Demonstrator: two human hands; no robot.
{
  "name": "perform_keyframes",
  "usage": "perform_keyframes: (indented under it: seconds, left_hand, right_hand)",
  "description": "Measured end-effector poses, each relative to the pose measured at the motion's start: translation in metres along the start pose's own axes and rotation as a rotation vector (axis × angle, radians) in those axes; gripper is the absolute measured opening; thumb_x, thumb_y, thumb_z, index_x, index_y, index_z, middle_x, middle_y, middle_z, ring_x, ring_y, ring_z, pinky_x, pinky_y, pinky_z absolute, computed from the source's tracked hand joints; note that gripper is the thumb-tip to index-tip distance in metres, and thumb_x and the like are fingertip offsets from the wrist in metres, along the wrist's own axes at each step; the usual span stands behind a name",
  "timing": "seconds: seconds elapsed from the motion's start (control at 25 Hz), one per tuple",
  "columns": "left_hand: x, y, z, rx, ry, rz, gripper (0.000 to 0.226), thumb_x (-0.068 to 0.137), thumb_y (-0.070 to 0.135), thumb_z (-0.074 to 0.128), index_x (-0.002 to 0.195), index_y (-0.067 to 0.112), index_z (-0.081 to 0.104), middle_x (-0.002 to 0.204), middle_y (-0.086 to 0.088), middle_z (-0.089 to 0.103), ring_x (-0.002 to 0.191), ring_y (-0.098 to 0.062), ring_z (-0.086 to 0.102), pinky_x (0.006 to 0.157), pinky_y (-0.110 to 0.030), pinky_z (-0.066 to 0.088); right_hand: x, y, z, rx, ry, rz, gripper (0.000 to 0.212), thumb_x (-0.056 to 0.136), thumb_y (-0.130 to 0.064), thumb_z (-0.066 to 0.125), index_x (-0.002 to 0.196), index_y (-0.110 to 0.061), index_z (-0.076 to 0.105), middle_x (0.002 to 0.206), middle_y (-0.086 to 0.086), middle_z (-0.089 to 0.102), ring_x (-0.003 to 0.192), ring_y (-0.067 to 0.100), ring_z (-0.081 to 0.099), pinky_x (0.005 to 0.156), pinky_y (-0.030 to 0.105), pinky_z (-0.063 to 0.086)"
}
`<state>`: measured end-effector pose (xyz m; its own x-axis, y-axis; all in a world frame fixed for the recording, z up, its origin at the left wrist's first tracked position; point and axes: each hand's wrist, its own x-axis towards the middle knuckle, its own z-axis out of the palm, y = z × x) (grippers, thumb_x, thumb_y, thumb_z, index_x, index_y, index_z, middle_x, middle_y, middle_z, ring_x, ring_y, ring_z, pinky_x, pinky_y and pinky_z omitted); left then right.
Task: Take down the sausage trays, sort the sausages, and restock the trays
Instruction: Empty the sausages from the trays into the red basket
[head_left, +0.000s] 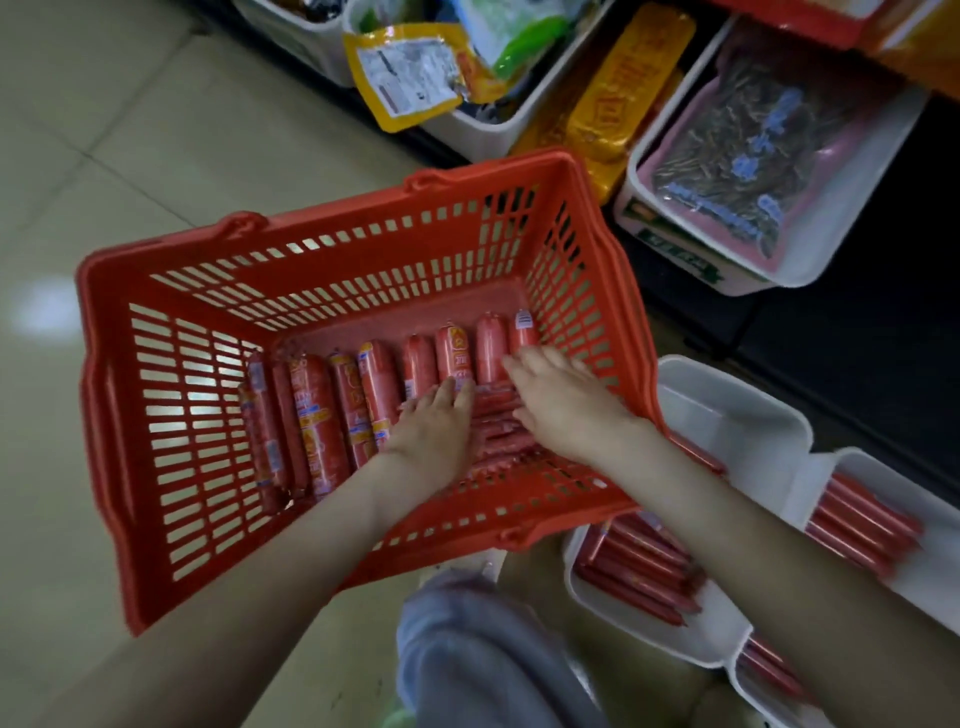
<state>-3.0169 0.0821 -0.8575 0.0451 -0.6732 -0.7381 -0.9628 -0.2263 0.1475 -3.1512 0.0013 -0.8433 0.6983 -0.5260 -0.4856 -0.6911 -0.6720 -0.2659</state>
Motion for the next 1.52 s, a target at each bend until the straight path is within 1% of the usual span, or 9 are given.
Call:
perform_keyframes:
  seconds: [0.16, 0.28, 0.48, 0.72, 0.84, 0.96, 1.2, 1.4, 1.52]
  left_hand:
    - [-0.044, 0.065, -0.029, -0.179, 0.57, 0.179, 0.051, 0.093, 0.03, 0.044, 0.135, 0.001, 0.044, 0.135, -0.019, 0.049, 0.116, -0.036, 0.053, 0.096, -0.041, 0.043]
    - [-0.068, 0.124, -0.032, -0.342, 0.877, 0.417, 0.038, 0.088, 0.019, 0.05, 0.121, 0.001, 0.056, 0.12, -0.016, 0.058, 0.105, -0.03, 0.056, 0.092, -0.04, 0.046]
    - [-0.042, 0.196, 0.044, -0.169, 0.572, 0.616, 0.036, 0.083, 0.02, 0.052, 0.116, 0.01, 0.062, 0.102, -0.007, 0.064, 0.088, -0.024, 0.063, 0.075, -0.03, 0.051]
    - [0.034, 0.202, 0.137, 0.384, 0.12, 0.481, 0.063, 0.072, 0.013, 0.024, 0.119, 0.008, 0.066, 0.117, -0.008, 0.067, 0.109, -0.025, 0.064, 0.095, -0.041, 0.048]
    - [0.048, 0.206, 0.149, 0.498, 0.134, 0.552, 0.051, 0.076, 0.015, 0.036, 0.117, 0.013, 0.066, 0.114, -0.002, 0.066, 0.109, -0.02, 0.062, 0.103, -0.039, 0.044]
    - [0.054, 0.217, 0.141, 0.55, 0.132, 0.555, 0.039, 0.075, 0.014, 0.038, 0.103, 0.02, 0.065, 0.102, -0.001, 0.062, 0.098, -0.02, 0.058, 0.091, -0.033, 0.046]
    - [0.059, 0.222, 0.125, 0.576, 0.007, 0.55, 0.031, 0.091, 0.012, 0.044, 0.122, 0.013, 0.045, 0.123, -0.005, 0.053, 0.114, -0.025, 0.049, 0.094, -0.034, 0.034]
    - [0.038, 0.205, 0.12, 0.439, 0.293, 0.674, 0.032, 0.056, 0.017, 0.069, 0.086, 0.014, 0.059, 0.076, -0.001, 0.063, 0.068, -0.02, 0.061, 0.065, -0.032, 0.048]
    - [0.027, 0.206, 0.11, 0.286, 0.453, 0.752, 0.041, 0.048, 0.022, 0.076, 0.085, 0.013, 0.058, 0.075, -0.002, 0.061, 0.069, -0.021, 0.06, 0.066, -0.031, 0.05]
  right_hand:
    - [-0.085, 0.026, -0.025, 0.239, 0.593, -0.053, 0.036, 0.089, -0.01, 0.049, 0.124, -0.006, 0.057, 0.12, 0.008, 0.058, 0.112, 0.024, 0.049, 0.1, 0.032, 0.036]
    - [-0.139, 0.051, 0.0, 0.468, 0.742, 0.185, 0.036, 0.09, -0.013, 0.046, 0.124, -0.007, 0.056, 0.119, 0.007, 0.058, 0.113, 0.018, 0.047, 0.104, 0.019, 0.03]
    - [-0.187, 0.115, 0.113, 0.713, 0.423, 0.681, 0.042, 0.092, -0.005, 0.044, 0.134, -0.002, 0.043, 0.129, 0.019, 0.05, 0.12, 0.033, 0.049, 0.1, 0.028, 0.033]
    - [-0.178, 0.113, 0.203, 0.639, 0.065, 0.654, 0.058, 0.092, -0.007, 0.038, 0.147, -0.008, 0.023, 0.148, 0.016, 0.032, 0.138, 0.032, 0.028, 0.115, 0.039, 0.017]
    - [-0.164, 0.113, 0.211, 0.451, 0.053, 0.633, 0.051, 0.092, -0.007, 0.042, 0.142, -0.009, 0.032, 0.138, 0.009, 0.04, 0.13, 0.026, 0.035, 0.116, 0.036, 0.01]
    - [-0.159, 0.12, 0.207, 0.366, 0.021, 0.599, 0.04, 0.089, -0.01, 0.05, 0.129, -0.013, 0.042, 0.128, 0.007, 0.044, 0.121, 0.024, 0.038, 0.109, 0.036, 0.024]
    - [-0.159, 0.128, 0.191, 0.409, -0.092, 0.497, 0.045, 0.084, -0.021, 0.061, 0.126, -0.013, 0.045, 0.128, 0.006, 0.05, 0.119, 0.024, 0.044, 0.102, 0.032, 0.032]
    - [-0.176, 0.118, 0.16, 0.524, -0.009, 0.488, 0.044, 0.086, -0.018, 0.059, 0.126, -0.01, 0.041, 0.128, 0.009, 0.045, 0.12, 0.026, 0.044, 0.098, 0.036, 0.041]
    - [-0.195, 0.116, 0.129, 0.404, 0.031, 0.427, 0.046, 0.09, -0.02, 0.054, 0.132, -0.011, 0.039, 0.129, 0.008, 0.04, 0.12, 0.025, 0.041, 0.097, 0.036, 0.04]
